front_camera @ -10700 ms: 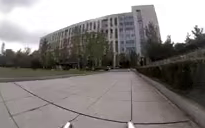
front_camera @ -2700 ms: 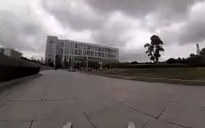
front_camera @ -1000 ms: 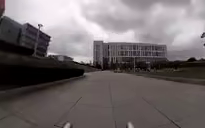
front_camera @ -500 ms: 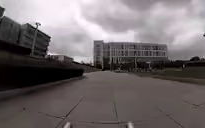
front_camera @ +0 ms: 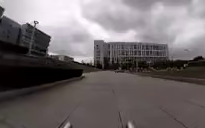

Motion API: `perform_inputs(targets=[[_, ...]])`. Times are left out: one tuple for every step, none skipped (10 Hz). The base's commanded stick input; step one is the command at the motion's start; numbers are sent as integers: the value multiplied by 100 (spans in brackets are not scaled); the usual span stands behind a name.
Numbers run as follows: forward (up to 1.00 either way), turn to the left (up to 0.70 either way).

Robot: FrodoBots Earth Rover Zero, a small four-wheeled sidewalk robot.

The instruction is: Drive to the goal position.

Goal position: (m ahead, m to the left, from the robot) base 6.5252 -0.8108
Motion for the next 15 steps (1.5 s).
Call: perform_inputs(targets=[[100, 1], [100, 1], [100, 1], [100, 1], [100, 1], [100, 1], [100, 1], [100, 1], [100, 1], [100, 1], [100, 1], [100, 1], [100, 1], [100, 1], [100, 1]])
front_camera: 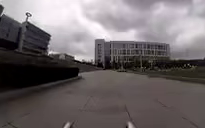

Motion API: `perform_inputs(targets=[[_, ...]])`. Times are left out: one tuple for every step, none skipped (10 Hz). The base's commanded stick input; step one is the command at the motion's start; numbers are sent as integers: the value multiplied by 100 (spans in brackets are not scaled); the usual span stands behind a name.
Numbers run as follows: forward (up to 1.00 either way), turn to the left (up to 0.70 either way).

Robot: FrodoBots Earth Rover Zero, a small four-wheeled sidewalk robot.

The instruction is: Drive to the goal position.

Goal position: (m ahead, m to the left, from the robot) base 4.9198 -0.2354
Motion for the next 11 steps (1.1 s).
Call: perform_inputs(targets=[[100, 1], [100, 1], [100, 1], [100, 1], [100, 1], [100, 1], [100, 1], [100, 1], [77, 1], [30, 1], [30, 1]])
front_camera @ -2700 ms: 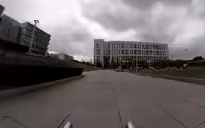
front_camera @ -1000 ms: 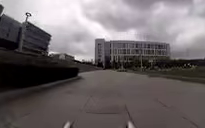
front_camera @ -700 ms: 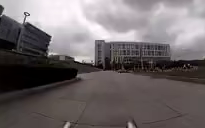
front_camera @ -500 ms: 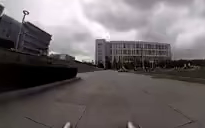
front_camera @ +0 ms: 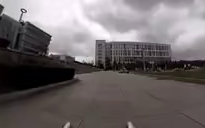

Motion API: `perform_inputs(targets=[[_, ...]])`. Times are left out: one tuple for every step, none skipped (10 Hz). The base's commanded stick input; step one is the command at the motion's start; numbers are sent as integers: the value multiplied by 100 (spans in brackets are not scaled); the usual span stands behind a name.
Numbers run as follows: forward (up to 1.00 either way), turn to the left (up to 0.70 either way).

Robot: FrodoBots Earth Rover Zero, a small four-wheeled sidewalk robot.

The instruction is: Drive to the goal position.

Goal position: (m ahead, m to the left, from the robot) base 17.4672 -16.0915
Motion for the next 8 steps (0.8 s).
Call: perform_inputs(targets=[[30, 1], [30, 1], [30, 1], [30, 1], [30, -6], [30, -11], [30, -14], [30, -14]])
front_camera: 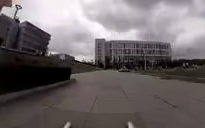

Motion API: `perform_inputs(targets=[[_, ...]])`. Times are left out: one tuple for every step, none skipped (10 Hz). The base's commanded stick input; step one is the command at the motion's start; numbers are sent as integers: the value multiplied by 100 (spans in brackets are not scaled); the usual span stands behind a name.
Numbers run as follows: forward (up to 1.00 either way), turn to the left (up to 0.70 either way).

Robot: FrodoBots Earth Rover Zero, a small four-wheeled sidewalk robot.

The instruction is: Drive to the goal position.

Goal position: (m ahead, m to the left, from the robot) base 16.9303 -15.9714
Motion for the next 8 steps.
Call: perform_inputs(targets=[[30, -12], [30, -5], [30, 1], [30, 1], [38, 1], [85, -8], [85, -31], [85, -33]])
